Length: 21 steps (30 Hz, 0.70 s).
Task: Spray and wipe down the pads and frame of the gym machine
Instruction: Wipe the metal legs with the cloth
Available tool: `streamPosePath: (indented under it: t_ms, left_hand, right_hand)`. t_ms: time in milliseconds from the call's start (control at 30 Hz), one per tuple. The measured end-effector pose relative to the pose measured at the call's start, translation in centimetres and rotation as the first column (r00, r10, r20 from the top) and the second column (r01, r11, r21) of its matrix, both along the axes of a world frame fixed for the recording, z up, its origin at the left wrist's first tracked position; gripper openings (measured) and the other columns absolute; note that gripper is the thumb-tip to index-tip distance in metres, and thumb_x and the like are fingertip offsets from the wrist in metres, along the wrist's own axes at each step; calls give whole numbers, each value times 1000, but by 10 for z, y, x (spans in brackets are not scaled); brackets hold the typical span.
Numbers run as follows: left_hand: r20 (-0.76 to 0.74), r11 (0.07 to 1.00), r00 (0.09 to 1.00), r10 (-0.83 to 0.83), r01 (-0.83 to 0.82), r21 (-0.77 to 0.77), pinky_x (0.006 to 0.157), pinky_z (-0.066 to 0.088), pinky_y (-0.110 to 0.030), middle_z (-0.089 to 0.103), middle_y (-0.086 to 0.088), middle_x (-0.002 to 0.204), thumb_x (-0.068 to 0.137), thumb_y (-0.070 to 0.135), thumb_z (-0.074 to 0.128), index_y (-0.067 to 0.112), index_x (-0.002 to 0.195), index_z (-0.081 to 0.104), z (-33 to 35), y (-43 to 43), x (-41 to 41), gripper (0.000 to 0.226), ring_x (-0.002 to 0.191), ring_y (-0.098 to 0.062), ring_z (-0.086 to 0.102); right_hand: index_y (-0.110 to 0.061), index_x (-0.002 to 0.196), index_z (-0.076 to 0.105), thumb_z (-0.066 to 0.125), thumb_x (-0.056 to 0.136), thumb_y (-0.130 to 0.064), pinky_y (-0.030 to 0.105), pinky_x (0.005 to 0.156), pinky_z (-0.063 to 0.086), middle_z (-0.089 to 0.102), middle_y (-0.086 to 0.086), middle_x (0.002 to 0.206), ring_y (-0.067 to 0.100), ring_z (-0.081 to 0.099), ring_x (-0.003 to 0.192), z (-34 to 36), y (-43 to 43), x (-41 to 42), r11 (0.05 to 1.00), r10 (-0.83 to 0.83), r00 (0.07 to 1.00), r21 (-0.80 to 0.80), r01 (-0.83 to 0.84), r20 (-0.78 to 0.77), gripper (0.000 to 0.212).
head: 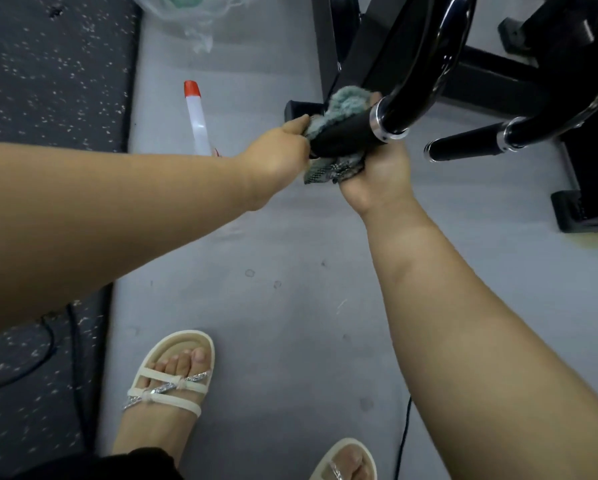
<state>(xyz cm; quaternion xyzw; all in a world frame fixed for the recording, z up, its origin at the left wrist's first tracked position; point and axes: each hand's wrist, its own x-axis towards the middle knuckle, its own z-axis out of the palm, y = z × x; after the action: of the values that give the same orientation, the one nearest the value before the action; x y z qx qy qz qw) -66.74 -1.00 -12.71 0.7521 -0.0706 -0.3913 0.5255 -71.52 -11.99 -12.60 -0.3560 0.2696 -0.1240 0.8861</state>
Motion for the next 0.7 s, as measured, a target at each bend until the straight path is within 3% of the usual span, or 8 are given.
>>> streamPosePath:
  t_ms: [100, 200, 300, 400, 467, 500, 600, 700]
  left_hand:
    - [-11, 997, 1000, 19, -20, -71, 81, 41, -25, 58, 4, 106, 85, -3, 31, 33, 132, 49, -5, -3, -2, 62, 81, -9, 47]
    - [17, 997, 1000, 3, -2, -73, 67, 39, -24, 58, 1, 95, 77, 2, 34, 34, 125, 52, -5, -3, -6, 60, 71, -15, 46]
    - [-29, 995, 998, 51, -53, -85, 98, 46, -37, 55, 6, 118, 78, 5, 36, 34, 138, 40, -1, -5, -9, 67, 105, -21, 54]
    - [-4, 997, 999, 50, -50, -65, 105, 42, -37, 53, 6, 130, 72, 14, 38, 28, 142, 39, 4, -3, -8, 72, 116, -17, 52]
    - [-2, 994, 998, 63, -63, -90, 104, 42, -32, 59, 4, 124, 72, 15, 40, 26, 136, 48, 5, -2, -6, 65, 115, -14, 55]
    - [23, 993, 998, 55, -52, -106, 101, 44, -26, 62, 7, 117, 81, 13, 42, 28, 131, 51, 2, -2, -5, 53, 110, -9, 58]
    - [122, 987, 993, -3, 22, -157, 82, 46, -6, 60, 20, 99, 95, 6, 40, 40, 122, 49, -2, 2, -6, 45, 89, 12, 57]
    - [-73, 956, 994, 84, -101, -275, 93, 43, -22, 59, 8, 124, 87, 18, 34, 31, 127, 54, 0, 6, -4, 47, 113, -4, 54]
  right_hand:
    - [-6, 97, 53, 30, 101, -25, 41, 92, 46, 57, 13, 91, 29, 56, 92, 6, -4, -11, 988, -81, 978, 146, 54, 191, 30]
    - [-6, 104, 55, 39, 97, -20, 44, 88, 47, 58, 15, 98, 30, 56, 93, -4, 3, -7, 990, -140, 989, -13, 140, 51, 22]
    - [-7, 113, 57, 44, 95, -15, 31, 61, 48, 65, 9, 80, 24, 61, 66, -14, 22, -2, 970, -205, 955, -172, 170, -214, 23]
    - [-8, 99, 57, 38, 95, -11, 30, 58, 46, 63, 10, 66, 25, 57, 56, -3, 31, 5, 978, -206, 927, -23, 209, -314, 20]
    - [-3, 99, 57, 38, 93, -5, 44, 78, 51, 65, 19, 88, 32, 63, 77, 10, 29, 5, 949, -245, 923, 120, 290, -296, 20]
    - [0, 109, 58, 38, 93, -4, 48, 91, 48, 65, 22, 105, 36, 63, 95, 17, 26, 2, 928, -255, 922, 193, 318, -292, 26]
    - [2, 127, 52, 32, 94, -2, 48, 101, 42, 56, 24, 127, 38, 53, 119, 41, 17, -10, 894, -218, 941, 334, 298, -258, 39]
    - [4, 131, 48, 29, 94, -5, 50, 106, 35, 50, 27, 132, 41, 46, 124, 50, 17, -11, 877, -146, 963, 420, 233, -229, 43]
